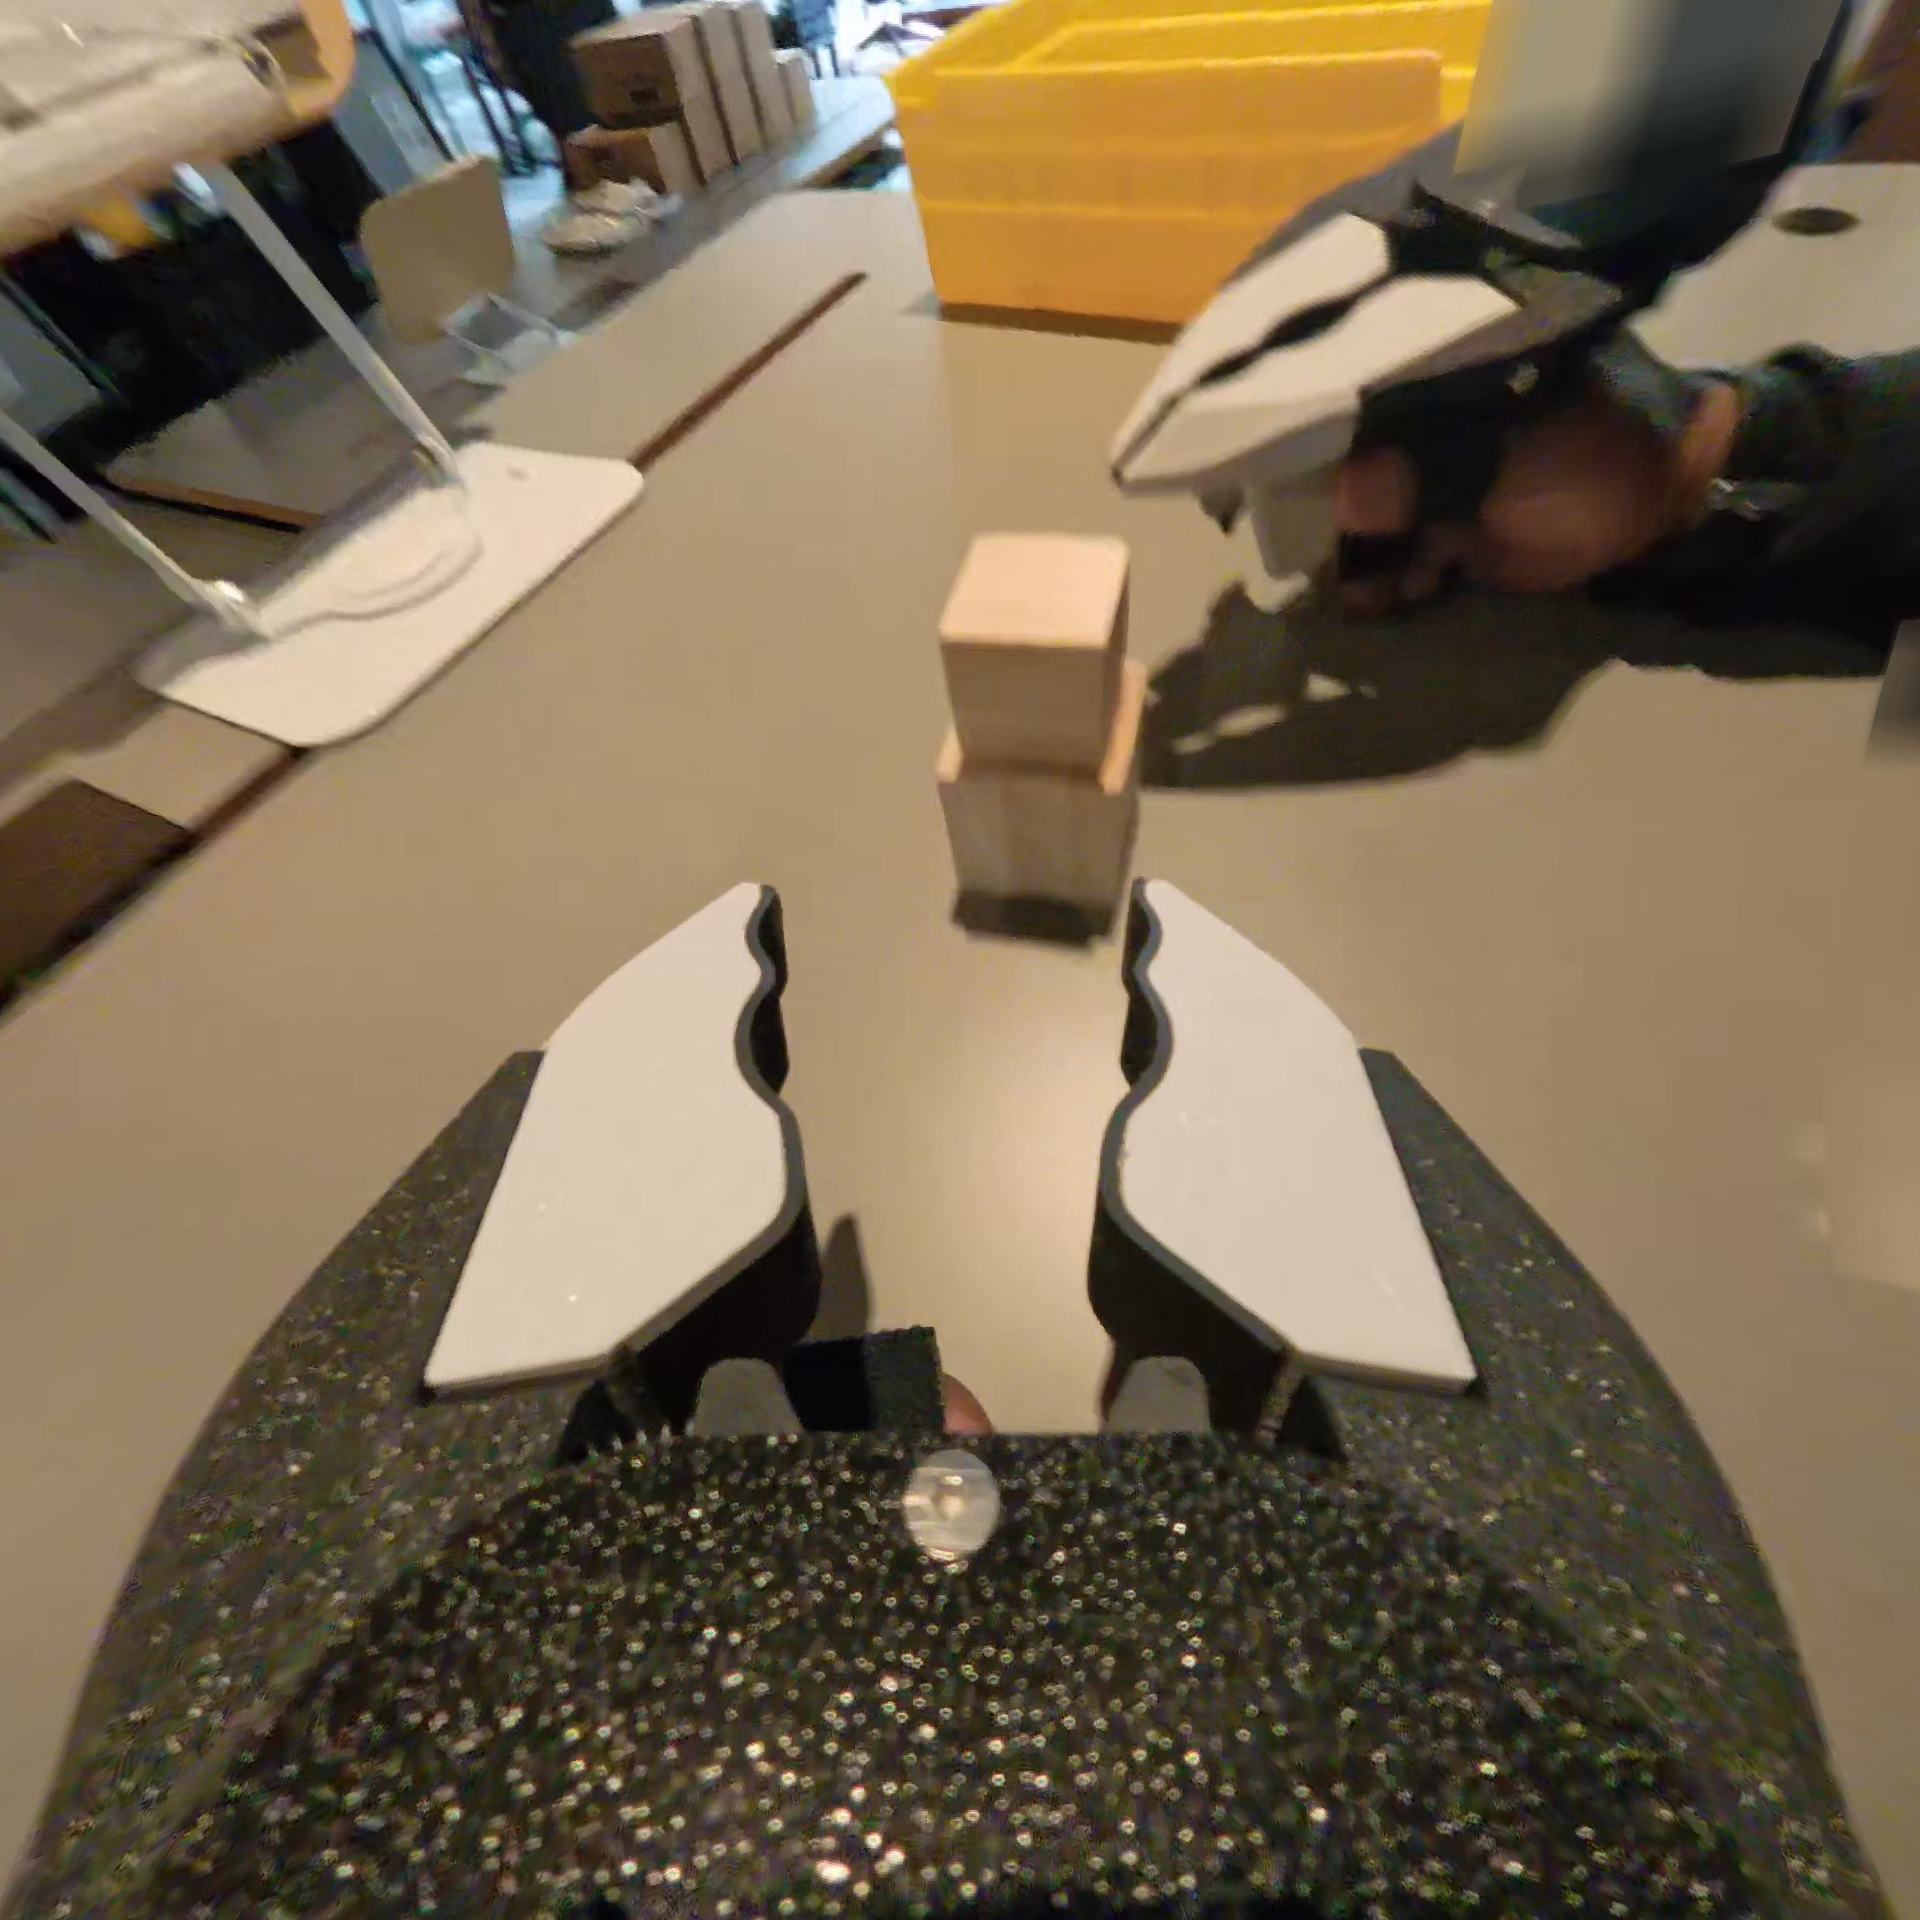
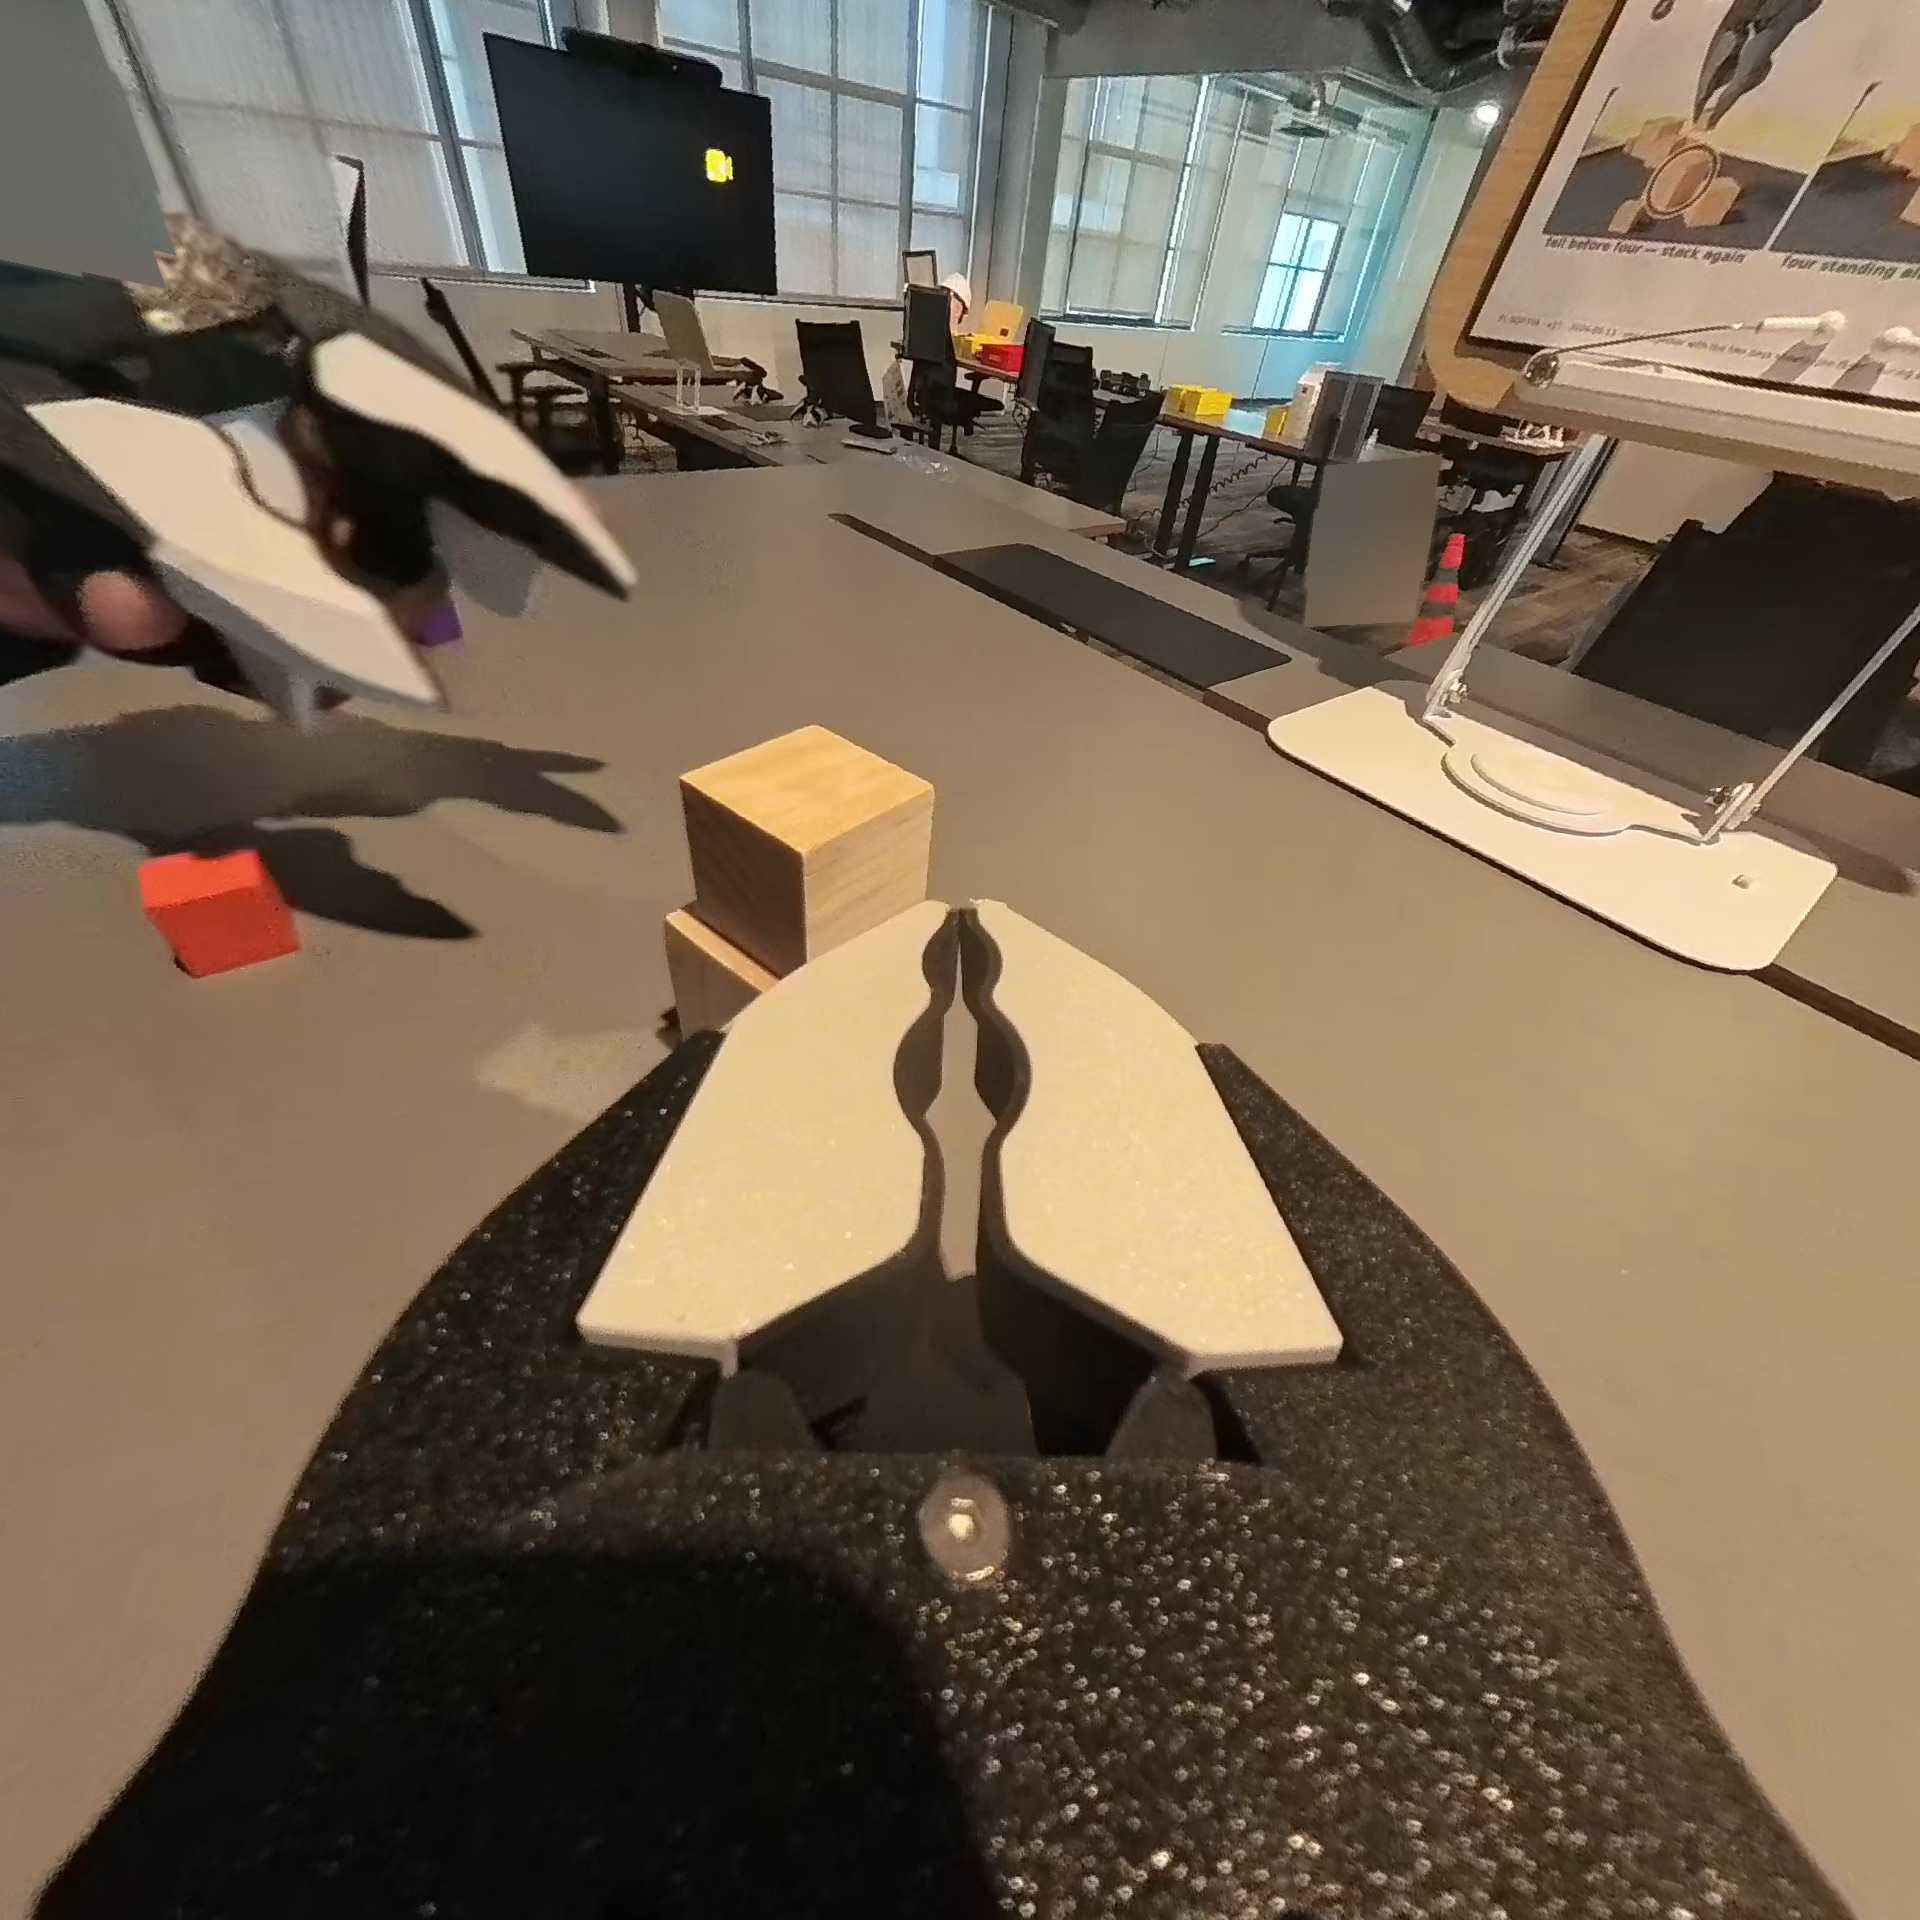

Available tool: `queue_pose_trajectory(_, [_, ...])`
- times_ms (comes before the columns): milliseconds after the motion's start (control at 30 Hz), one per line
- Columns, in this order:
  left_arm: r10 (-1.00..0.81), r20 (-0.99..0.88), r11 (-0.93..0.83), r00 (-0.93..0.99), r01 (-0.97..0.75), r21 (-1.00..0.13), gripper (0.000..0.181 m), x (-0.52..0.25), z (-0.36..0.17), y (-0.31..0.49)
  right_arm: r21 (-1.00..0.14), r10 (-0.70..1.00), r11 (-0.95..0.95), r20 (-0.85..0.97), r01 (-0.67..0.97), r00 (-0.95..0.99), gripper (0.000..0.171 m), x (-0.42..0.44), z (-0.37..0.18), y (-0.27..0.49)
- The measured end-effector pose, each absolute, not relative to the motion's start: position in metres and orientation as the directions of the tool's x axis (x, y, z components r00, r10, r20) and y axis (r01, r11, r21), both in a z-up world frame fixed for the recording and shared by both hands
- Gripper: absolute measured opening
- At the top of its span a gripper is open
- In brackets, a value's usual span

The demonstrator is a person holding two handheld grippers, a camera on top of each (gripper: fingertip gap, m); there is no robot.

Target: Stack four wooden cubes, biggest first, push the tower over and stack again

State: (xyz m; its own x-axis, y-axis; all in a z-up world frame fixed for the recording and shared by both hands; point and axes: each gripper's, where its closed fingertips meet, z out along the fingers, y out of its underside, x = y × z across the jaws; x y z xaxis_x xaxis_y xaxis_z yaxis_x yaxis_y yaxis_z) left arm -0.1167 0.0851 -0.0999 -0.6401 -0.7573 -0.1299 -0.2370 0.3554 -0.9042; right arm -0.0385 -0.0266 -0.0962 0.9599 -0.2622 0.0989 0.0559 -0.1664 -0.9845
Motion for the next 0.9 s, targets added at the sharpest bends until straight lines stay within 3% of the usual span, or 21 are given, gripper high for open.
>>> queue_pose_trajectory(133, [-0.684,-0.012,0.345,-0.729,-0.309,-0.886,0.060,-0.176,-0.129,0.100,-0.983,-0.259,-0.176,0.101,0.056,0.961,0.000,-0.039,-0.097,-0.026])
queue_pose_trajectory(333, [-0.621,0.019,0.386,-0.783,-0.328,-0.862,0.052,-0.221,-0.150,0.097,-0.984,-0.261,-0.174,0.086,0.041,0.961,0.000,-0.037,-0.097,-0.026])
queue_pose_trajectory(600, [-0.559,-0.013,0.482,-0.829,-0.312,-0.819,0.043,-0.220,-0.162,0.091,-0.984,-0.262,-0.172,0.094,0.050,0.961,0.000,-0.038,-0.097,-0.026])
queue_pose_trajectory(700, [-0.530,-0.004,0.520,-0.848,-0.321,-0.792,0.027,-0.221,-0.169,0.088,-0.984,-0.261,-0.171,0.097,0.053,0.961,0.000,-0.039,-0.097,-0.026])
queue_pose_trajectory(900, [-0.591,-0.048,0.461,-0.806,-0.288,-0.839,0.026,-0.198,-0.150,0.080,-0.983,-0.253,-0.172,0.103,0.060,0.962,0.000,-0.041,-0.097,-0.026])
